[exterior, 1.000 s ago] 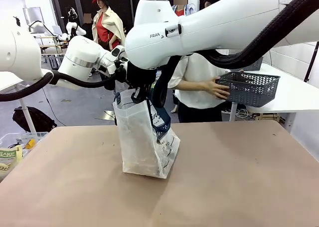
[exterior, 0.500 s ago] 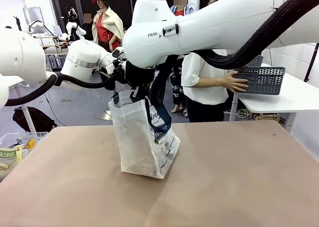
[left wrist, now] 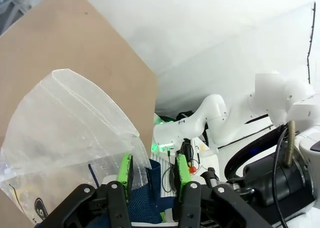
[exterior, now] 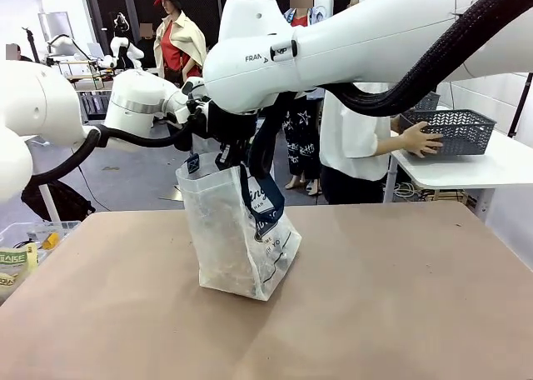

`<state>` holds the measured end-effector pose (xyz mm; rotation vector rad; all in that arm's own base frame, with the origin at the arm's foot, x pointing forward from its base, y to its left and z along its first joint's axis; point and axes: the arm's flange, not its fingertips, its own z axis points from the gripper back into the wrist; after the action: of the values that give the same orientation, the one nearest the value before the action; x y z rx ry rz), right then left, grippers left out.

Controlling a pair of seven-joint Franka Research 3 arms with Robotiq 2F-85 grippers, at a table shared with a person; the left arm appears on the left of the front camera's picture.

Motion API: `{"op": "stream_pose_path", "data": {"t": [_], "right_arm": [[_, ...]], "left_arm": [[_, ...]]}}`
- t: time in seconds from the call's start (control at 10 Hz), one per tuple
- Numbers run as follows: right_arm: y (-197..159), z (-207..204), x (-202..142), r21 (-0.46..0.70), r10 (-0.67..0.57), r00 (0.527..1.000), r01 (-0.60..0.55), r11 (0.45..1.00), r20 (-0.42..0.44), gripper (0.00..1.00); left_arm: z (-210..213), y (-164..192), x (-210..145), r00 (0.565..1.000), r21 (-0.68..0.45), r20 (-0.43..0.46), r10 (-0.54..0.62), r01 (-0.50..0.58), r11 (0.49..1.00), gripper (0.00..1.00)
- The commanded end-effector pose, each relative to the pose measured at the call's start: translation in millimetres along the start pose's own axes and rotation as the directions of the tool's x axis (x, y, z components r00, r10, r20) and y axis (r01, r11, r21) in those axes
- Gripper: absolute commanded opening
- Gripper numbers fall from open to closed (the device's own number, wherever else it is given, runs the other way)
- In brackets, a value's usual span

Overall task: Transfer purchased items from the store into the shopping bag.
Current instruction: Move the Reusable shopping bag to the right side of the table.

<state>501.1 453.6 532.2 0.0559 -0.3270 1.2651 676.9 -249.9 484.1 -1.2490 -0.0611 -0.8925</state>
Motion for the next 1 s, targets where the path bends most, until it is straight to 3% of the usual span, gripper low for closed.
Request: {"op": "stream_pose_path", "data": {"t": [0.0,0.5,0.6,0.7,0.8,0.9], "right_arm": [[-2.8,2.7,6.5,-0.007,0.023,1.000,-0.023,1.000,0.001,0.00],[2.4,3.2,6.4,-0.020,0.030,1.000,-0.030,0.999,0.009,0.00],[2.5,3.4,6.1,-0.021,0.031,0.999,-0.031,0.999,0.010,0.00],[2.9,3.4,5.6,-0.022,0.032,0.999,-0.032,0.999,0.012,0.00],[3.1,3.5,4.8,-0.023,0.032,0.999,-0.032,0.999,0.014,0.00],[3.2,3.8,4.4,-0.022,0.032,0.999,-0.032,0.999,0.014,0.00]], "left_arm": [[2.8,0.4,5.6,1.000,0.011,-0.023,0.000,0.000,1.000,0.45],[-10.3,1.6,11.7,0.991,0.196,-0.020,0.132,-0.126,0.973,0.45],[-12.0,2.4,12.3,0.990,0.233,-0.010,0.142,-0.136,0.963,0.32],[-12.3,3.0,11.9,0.988,0.251,-0.002,0.152,-0.146,0.957,0.12],[-12.4,3.8,12.1,0.987,0.268,0.007,0.161,-0.157,0.950,0.00],[-13.1,4.6,12.1,0.986,0.273,0.001,0.164,-0.158,0.949,0.00]]}}
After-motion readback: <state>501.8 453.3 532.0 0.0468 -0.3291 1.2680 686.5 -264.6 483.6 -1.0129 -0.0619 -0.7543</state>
